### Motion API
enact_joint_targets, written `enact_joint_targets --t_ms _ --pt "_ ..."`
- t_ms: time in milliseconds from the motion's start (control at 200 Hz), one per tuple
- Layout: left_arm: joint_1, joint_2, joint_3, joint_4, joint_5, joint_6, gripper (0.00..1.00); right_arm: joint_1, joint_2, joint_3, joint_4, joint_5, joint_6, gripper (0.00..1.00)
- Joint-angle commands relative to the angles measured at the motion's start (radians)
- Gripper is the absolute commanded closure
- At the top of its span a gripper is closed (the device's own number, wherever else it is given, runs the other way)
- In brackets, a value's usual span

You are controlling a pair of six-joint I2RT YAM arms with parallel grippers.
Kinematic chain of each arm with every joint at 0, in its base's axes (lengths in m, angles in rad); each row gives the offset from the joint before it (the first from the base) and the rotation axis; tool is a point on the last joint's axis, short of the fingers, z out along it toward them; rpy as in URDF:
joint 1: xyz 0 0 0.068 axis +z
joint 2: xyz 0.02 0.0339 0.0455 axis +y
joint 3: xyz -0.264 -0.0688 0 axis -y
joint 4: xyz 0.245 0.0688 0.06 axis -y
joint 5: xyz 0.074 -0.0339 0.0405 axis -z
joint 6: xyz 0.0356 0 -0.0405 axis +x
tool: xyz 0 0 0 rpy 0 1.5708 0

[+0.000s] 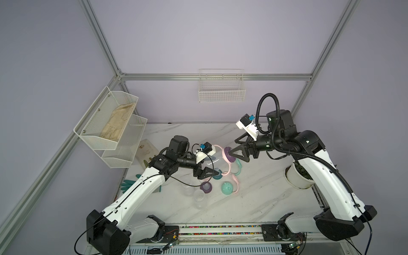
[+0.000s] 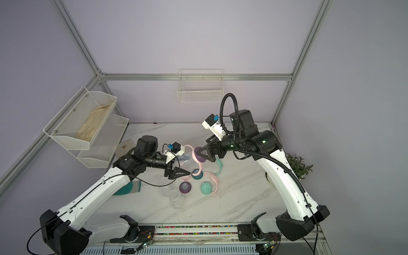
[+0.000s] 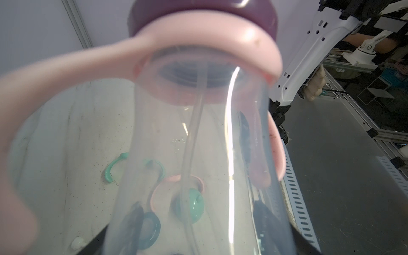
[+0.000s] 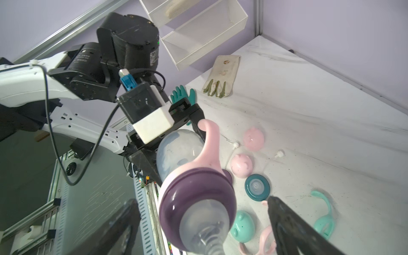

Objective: Assemble the baby bottles
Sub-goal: Screw the nipple onto the baby bottle.

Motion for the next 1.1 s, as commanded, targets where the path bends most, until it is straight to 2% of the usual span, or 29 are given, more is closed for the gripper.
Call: enact_joint_targets --t_ms 0,605,795,1095 --pt "0.010 -0.021 0.081 0.010 0.051 0.024 1.00 0.020 -0.006 -0.018 -0.074 -0.124 -0.061 0.08" --pt "0.011 -0.034 0.082 0.008 0.067 0.037 1.00 0.035 0.060 -0.030 -0.064 -0.045 -0.022 0.11" --pt "0.012 -0.037 0.077 0.008 0.063 0.044 1.00 0.035 0.054 -0.028 -0.062 -0.063 -0.019 0.16" --pt "0.013 -0.028 0.073 0.008 0.068 0.051 1.00 0.036 0.028 -0.030 -0.063 -0.112 -0.025 0.12"
